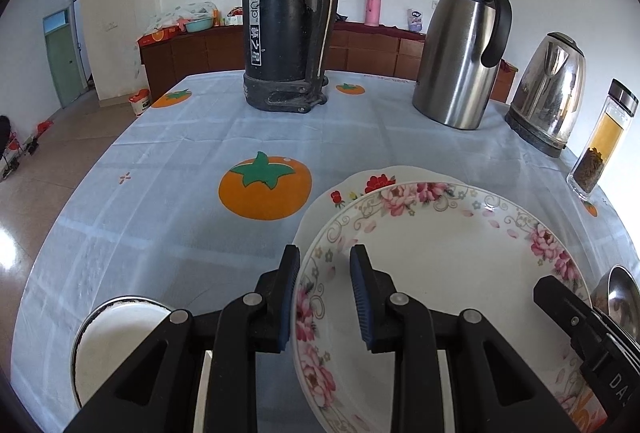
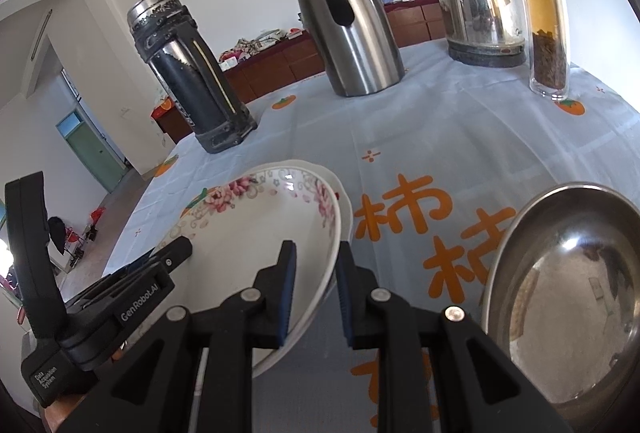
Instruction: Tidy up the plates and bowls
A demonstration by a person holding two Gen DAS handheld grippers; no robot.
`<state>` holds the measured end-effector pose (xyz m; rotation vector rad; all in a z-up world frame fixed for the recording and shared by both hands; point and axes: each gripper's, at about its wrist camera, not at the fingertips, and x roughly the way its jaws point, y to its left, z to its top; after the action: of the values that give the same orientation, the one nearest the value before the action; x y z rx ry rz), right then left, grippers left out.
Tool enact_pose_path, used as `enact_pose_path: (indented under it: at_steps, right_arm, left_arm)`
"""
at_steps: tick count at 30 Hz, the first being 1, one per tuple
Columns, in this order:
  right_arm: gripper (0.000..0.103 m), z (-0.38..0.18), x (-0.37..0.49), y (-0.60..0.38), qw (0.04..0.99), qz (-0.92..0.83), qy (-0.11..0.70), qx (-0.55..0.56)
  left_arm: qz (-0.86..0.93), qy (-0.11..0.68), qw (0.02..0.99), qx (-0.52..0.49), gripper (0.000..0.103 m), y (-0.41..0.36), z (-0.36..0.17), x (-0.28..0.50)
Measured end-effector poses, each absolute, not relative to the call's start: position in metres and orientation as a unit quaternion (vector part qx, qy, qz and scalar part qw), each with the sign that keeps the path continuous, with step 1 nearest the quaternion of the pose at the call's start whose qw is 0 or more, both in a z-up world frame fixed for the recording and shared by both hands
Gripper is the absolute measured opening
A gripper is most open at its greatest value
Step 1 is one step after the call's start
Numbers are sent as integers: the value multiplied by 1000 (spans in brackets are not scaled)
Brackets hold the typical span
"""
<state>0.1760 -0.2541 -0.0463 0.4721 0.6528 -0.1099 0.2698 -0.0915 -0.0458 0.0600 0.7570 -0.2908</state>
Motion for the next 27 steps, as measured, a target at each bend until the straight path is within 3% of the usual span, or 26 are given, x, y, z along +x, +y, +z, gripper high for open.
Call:
enact_pose_path:
  at_steps: [16,27]
  right_arm:
    - [20,-49,185,-249,927,-67,313,195]
    - [34,-54,192,-237,935,-83,315,137]
  left_arm:
    - [-122,352,927,54,29,-98,-49,272]
    - [-115,336,931,85,29,-107,-53,267]
